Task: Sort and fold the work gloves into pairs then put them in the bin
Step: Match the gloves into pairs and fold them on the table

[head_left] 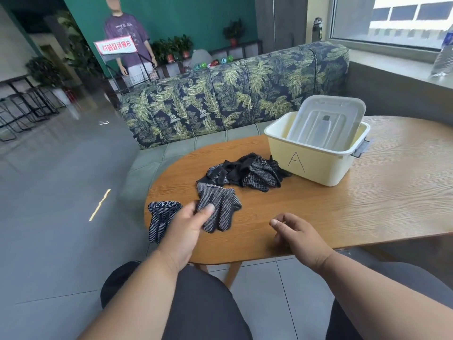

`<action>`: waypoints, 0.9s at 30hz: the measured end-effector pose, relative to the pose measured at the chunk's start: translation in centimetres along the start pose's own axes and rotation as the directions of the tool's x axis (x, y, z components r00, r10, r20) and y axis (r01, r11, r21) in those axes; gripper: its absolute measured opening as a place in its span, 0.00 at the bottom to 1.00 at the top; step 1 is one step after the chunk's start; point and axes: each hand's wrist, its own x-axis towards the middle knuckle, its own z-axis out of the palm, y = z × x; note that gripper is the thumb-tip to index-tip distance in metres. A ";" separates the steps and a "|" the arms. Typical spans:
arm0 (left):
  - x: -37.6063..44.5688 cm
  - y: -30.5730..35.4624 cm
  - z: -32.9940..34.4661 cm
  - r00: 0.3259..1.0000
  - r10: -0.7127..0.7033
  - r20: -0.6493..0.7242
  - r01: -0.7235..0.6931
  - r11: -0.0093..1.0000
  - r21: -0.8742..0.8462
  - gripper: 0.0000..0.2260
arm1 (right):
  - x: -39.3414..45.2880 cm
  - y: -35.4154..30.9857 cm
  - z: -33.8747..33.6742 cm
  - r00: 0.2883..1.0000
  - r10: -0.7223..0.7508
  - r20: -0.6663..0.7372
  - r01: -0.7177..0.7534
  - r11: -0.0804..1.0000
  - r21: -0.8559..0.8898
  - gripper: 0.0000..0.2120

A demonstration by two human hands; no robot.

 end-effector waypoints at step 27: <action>3.7 -3.0 -9.7 0.849 -0.196 -0.490 0.243 0.969 0.033 0.07 | 0.0 0.3 -0.1 0.999 -0.026 0.023 0.030 0.983 -0.180 0.09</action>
